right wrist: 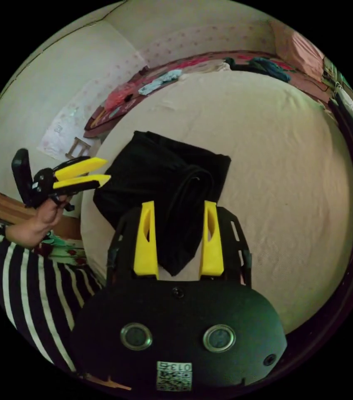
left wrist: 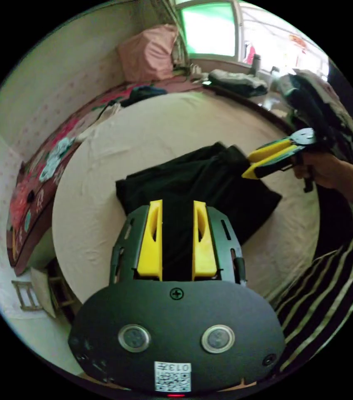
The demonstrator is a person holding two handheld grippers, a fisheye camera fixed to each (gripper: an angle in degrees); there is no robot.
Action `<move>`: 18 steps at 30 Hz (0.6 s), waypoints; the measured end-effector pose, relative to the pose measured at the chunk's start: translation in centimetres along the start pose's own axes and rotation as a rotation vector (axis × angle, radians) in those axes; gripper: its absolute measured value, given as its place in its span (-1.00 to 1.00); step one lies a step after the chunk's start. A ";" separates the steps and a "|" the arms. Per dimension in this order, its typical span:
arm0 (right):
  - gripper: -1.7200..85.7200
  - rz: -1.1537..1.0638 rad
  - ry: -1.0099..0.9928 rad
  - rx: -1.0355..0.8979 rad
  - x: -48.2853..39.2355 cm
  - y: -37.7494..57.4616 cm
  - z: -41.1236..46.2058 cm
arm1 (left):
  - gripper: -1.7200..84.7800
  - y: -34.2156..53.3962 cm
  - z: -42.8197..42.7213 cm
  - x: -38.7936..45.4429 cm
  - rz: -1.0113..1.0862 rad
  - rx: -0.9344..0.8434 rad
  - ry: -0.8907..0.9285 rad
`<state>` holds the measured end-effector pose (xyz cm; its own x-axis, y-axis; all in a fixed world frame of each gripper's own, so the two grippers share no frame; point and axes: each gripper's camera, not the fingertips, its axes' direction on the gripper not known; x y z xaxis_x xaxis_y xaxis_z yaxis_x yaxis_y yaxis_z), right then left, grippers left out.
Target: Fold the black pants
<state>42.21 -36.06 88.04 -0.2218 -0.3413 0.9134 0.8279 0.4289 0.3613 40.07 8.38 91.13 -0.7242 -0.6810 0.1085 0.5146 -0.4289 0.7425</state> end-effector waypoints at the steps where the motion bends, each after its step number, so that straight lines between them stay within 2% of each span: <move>1: -0.67 0.014 0.033 -0.025 0.1 -0.4 0.8 | -0.68 -0.3 1.1 -1.2 -0.024 -0.052 -0.009; 5: -0.82 0.050 0.063 -0.089 1.2 -1.5 0.7 | -0.67 -2.2 3.7 -2.2 -0.032 -0.175 0.087; 7: -0.84 -0.006 0.104 -0.064 0.9 -1.4 -1.8 | -0.66 -3.1 3.1 -1.5 -0.014 -0.156 0.088; 11: -0.80 -0.013 0.195 -0.052 2.6 0.1 -3.2 | -0.67 -4.1 4.0 -0.1 -0.028 -0.191 0.180; 14: -0.76 0.044 0.087 -0.056 4.9 0.9 -3.6 | -0.66 -4.7 2.8 -0.4 -0.027 -0.175 0.161; 18: -0.68 0.074 0.102 0.070 6.3 1.9 -7.1 | -0.63 -4.6 -0.3 -3.5 -0.140 -0.102 0.105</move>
<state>46.05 -43.35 93.14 -0.1055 -0.3881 0.9156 0.8016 0.5117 0.3092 40.35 12.55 87.12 -0.7427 -0.6665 -0.0649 0.4599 -0.5780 0.6740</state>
